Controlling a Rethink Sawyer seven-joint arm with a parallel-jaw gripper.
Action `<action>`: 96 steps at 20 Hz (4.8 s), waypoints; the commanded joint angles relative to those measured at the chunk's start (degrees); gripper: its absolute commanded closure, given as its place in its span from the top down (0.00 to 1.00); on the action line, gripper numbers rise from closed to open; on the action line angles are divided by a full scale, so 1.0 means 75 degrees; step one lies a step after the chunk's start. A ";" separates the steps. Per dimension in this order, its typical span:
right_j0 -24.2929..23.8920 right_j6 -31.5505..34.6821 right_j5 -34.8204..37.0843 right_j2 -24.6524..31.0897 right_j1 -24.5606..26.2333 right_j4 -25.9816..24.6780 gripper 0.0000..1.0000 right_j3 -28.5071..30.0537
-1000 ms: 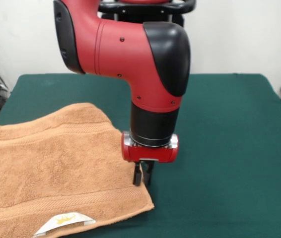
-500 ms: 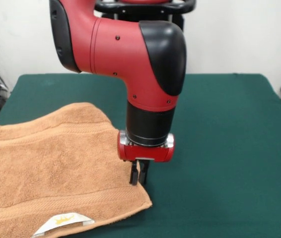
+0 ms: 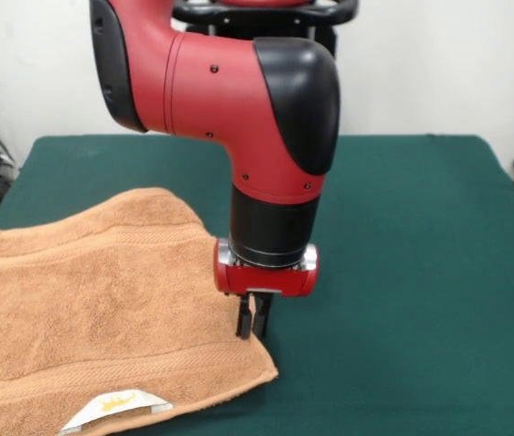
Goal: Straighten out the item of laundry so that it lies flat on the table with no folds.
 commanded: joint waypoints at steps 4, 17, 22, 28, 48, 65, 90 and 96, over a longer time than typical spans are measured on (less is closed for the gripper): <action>0.0117 0.0711 0.0267 0.0291 -0.0062 -0.0149 0.00 0.0319; 0.0562 0.0960 0.0235 0.0144 -0.0064 -0.0128 0.00 0.0418; 0.0607 0.0965 0.0261 0.0189 -0.0014 -0.0065 0.00 0.0365; 0.0647 0.0961 0.0258 0.0281 -0.0050 -0.0039 0.00 0.0506; 0.1051 0.0936 0.0487 0.0298 -0.0112 -0.0017 0.00 0.0534; 0.0977 0.0051 0.0498 0.0817 -0.0428 -0.0286 0.00 0.0964; 0.0363 -0.0566 0.1233 0.1222 -0.0841 -0.0285 0.00 0.1180; 0.0124 -0.0777 0.1377 0.1399 -0.0849 -0.0311 0.00 0.1131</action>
